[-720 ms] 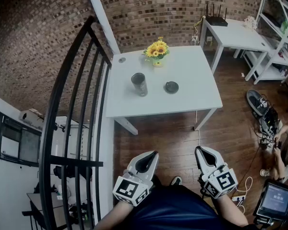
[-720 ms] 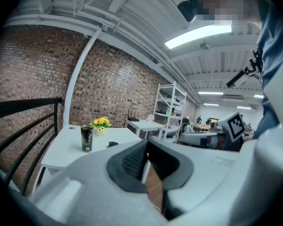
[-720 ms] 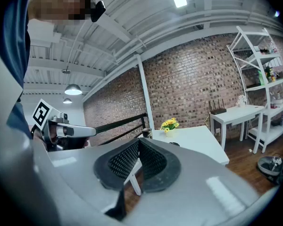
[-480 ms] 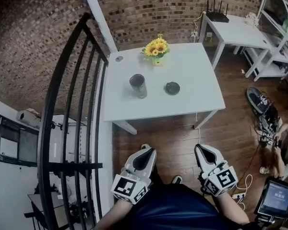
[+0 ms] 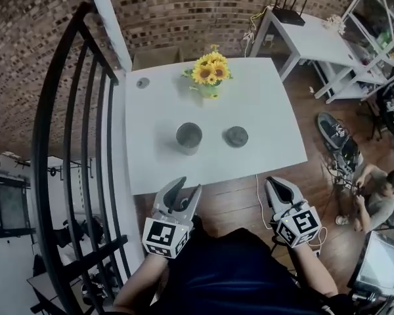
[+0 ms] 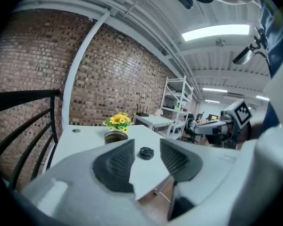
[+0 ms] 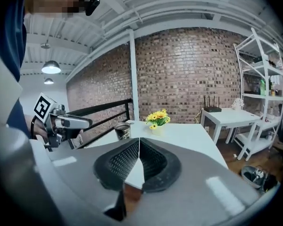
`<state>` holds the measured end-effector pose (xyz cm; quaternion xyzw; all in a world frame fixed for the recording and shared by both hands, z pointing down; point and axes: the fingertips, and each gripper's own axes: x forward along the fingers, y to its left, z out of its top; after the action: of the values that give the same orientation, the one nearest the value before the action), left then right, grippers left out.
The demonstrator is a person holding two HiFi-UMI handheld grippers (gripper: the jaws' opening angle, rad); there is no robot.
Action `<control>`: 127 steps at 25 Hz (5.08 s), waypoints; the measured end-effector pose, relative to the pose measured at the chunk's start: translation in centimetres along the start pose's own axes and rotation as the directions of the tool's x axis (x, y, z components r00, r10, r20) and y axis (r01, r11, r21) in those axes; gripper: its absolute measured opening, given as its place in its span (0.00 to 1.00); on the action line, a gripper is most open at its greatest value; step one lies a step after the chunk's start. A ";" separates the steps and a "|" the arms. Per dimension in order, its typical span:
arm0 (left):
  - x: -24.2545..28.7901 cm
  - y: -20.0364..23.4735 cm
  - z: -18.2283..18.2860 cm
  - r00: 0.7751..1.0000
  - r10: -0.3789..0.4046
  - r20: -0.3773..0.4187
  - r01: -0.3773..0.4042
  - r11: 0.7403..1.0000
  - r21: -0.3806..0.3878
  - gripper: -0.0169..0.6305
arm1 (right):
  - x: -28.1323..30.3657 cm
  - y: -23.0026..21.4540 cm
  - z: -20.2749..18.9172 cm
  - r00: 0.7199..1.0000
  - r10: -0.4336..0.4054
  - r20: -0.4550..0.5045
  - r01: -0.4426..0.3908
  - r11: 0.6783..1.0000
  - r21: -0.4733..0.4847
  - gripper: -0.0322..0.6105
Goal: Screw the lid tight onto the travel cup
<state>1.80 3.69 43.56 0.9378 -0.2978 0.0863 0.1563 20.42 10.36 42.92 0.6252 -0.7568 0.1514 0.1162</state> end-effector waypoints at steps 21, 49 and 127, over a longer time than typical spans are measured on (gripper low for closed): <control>9.9 10.5 -7.6 0.968 0.106 -0.227 -0.089 0.992 0.086 0.55 | 22.8 -9.1 -12.3 0.808 0.083 -0.583 -0.261 0.938 -0.228 0.58; 8.8 10.4 -7.4 0.978 0.119 -0.169 -0.115 0.993 0.033 0.54 | 25.1 -9.2 -15.1 0.560 0.112 -0.821 -0.430 0.886 -0.172 0.58; 15.4 10.1 -7.3 0.939 -0.142 -0.315 0.255 0.898 0.357 0.65 | 23.3 12.1 0.2 0.344 0.253 -0.904 -0.935 -0.001 -0.356 0.62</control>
<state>7.86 -9.82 56.75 0.9537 -0.1510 0.2598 0.0139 4.06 -8.87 50.20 -0.0749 -0.8131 -0.0462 0.5755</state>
